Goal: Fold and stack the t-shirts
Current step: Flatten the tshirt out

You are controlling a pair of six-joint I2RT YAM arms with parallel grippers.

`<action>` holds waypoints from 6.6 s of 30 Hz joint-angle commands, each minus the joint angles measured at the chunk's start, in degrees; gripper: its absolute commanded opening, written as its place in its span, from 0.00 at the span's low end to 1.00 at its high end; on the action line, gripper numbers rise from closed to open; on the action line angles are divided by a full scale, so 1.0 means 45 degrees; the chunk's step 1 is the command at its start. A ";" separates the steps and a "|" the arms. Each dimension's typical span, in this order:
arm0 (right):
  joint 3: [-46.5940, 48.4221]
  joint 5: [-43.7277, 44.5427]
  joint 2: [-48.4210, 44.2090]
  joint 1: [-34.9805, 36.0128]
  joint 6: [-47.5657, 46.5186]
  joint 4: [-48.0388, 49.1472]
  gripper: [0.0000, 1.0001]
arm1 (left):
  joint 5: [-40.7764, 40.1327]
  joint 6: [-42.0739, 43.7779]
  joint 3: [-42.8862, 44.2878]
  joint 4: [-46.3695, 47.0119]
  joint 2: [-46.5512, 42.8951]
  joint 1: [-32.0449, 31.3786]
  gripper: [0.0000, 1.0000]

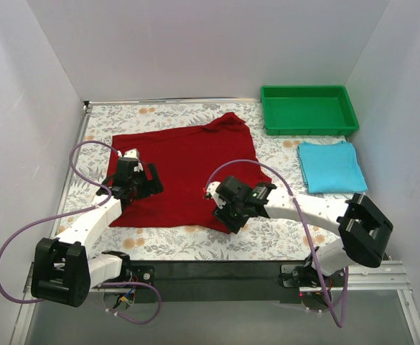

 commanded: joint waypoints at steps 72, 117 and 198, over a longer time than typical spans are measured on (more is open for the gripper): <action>-0.3195 -0.0992 -0.4494 -0.6276 0.5122 0.0110 0.70 | -0.3136 0.1854 0.2816 -0.0466 0.3480 -1.4453 0.50; -0.4270 -0.4001 -0.6038 -0.6084 0.3286 0.2219 0.50 | 0.7214 0.3888 0.5961 -0.0835 0.8131 -0.7718 0.03; -0.2809 -0.5370 -0.4280 -0.1903 0.4107 -0.3442 0.36 | -0.6220 0.1388 0.1060 0.0024 -0.1690 -0.6135 0.66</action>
